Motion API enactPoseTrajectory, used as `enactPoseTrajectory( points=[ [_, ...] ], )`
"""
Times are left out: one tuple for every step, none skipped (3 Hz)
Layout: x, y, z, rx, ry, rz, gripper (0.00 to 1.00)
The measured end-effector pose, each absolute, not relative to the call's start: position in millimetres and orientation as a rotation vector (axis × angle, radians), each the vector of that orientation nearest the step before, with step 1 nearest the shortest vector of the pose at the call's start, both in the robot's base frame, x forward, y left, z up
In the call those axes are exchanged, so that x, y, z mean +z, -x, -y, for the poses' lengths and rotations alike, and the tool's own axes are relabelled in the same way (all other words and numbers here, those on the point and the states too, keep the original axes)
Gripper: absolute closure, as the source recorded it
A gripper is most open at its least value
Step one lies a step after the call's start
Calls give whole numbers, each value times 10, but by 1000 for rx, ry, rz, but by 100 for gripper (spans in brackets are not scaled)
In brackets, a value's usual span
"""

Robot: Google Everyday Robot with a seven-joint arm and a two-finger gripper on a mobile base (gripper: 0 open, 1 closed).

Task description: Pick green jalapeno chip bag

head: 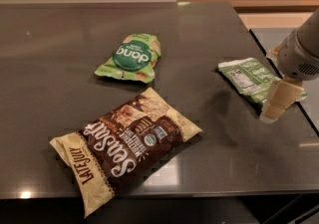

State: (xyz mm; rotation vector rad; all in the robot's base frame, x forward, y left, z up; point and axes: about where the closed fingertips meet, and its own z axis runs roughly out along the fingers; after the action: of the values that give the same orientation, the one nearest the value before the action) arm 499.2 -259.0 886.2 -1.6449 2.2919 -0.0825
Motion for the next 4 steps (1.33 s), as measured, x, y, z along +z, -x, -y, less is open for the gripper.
enactPoseTrajectory(
  points=[
    [8679, -5133, 2792, -68, 1632, -2325, 0],
    [8523, -5238, 2933, -81, 1627, -2345, 0],
    [8370, -5301, 3051, -93, 1622, -2364, 0],
    [8271, -5341, 3129, -91, 1624, -2387, 0]
  ],
)
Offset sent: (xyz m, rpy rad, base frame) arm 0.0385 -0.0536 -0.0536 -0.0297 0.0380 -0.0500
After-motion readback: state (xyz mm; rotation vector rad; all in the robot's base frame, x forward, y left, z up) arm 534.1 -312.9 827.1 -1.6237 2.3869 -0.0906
